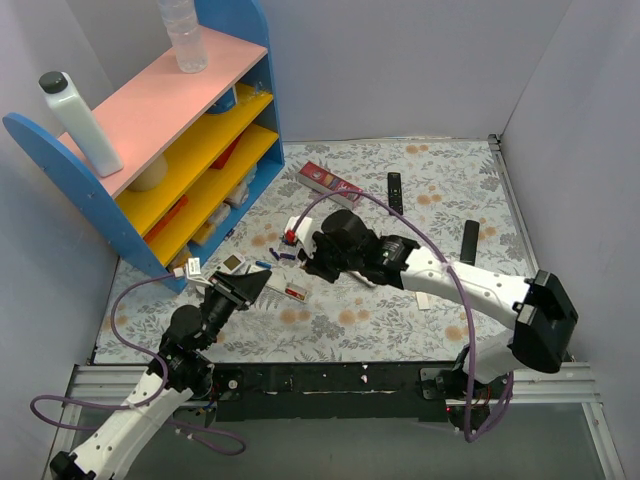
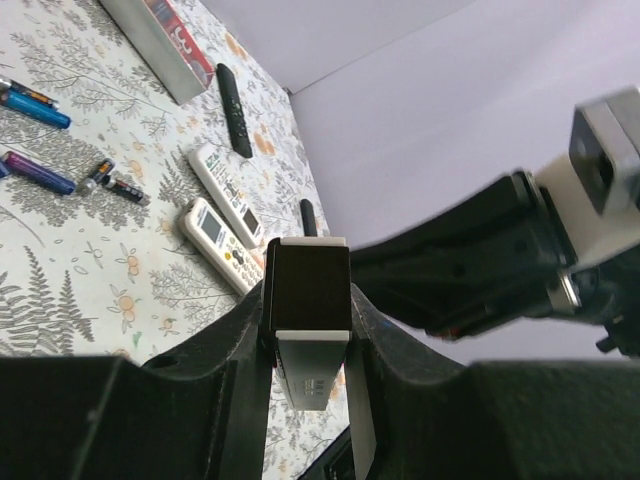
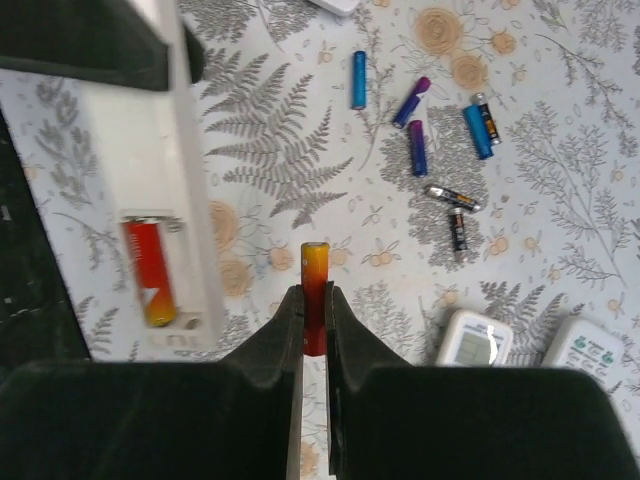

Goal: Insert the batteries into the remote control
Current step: Load the battery into the remote control.

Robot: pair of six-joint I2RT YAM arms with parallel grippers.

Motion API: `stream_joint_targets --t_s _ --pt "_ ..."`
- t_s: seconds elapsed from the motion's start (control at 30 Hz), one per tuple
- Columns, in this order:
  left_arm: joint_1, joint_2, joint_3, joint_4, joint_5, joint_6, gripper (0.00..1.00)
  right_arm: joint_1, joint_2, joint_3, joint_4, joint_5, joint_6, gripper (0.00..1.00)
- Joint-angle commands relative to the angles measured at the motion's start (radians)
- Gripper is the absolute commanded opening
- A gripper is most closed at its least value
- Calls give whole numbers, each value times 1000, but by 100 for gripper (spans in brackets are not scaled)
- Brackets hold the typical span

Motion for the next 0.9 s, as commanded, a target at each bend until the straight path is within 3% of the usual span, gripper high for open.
stream_joint_targets --t_s 0.0,0.3,0.87 --pt "-3 36 -158 107 38 -39 0 66 -125 -52 -22 81 101 5" --pt "-3 170 -217 294 92 -125 0 195 -202 -65 -85 196 219 5" --pt "-3 217 -250 440 166 -142 0 223 -98 4 -176 261 289 9"
